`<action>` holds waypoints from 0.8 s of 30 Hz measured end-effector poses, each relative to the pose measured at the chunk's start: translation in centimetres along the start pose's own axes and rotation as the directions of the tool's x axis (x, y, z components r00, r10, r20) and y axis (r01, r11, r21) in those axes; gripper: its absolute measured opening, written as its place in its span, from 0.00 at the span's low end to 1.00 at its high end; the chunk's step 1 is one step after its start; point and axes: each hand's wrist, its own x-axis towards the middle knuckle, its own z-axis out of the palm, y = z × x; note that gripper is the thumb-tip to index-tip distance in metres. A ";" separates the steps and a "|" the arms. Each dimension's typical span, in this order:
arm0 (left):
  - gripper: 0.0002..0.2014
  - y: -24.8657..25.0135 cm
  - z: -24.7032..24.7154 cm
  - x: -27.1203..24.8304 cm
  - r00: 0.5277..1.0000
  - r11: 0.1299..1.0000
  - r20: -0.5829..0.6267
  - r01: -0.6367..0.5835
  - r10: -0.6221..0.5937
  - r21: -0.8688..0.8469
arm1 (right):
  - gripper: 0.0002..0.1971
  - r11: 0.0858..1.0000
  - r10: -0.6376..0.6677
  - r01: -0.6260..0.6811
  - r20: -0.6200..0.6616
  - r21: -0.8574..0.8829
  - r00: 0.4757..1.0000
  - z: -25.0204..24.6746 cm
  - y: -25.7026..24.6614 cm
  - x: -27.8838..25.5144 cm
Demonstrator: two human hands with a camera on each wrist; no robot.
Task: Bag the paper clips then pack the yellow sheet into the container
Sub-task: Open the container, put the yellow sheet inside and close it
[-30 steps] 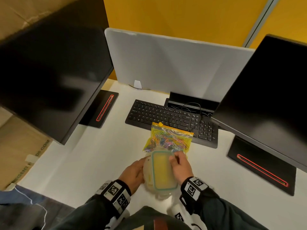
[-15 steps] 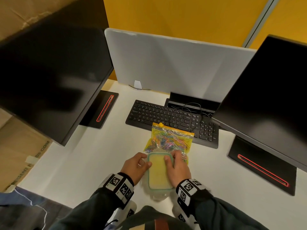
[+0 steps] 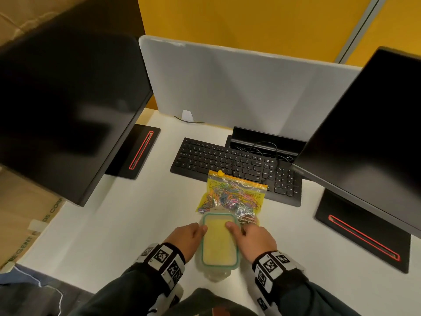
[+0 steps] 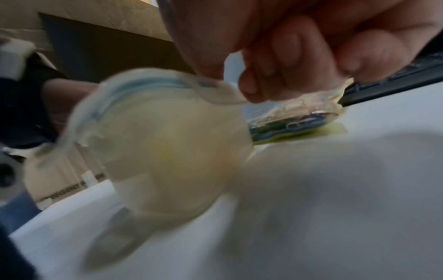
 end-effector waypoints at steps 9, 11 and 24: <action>0.09 0.8 -0.7 -0.1 0.998 0.996 -0.049 -0.041 0.045 0.073 | 0.24 0.948 0.003 -0.084 0.256 0.307 0.967 -0.5 -0.2 0.2; 0.20 1.6 -1.2 -0.2 0.974 0.968 -0.140 -0.146 0.177 0.204 | 0.22 0.991 -0.017 0.004 0.100 0.132 0.995 -1.4 -0.6 -0.6; 0.18 3.3 -0.8 3.2 0.961 0.925 0.070 -0.275 0.266 0.261 | 0.30 0.571 -0.721 0.637 0.055 -0.518 0.691 2.9 1.0 -5.4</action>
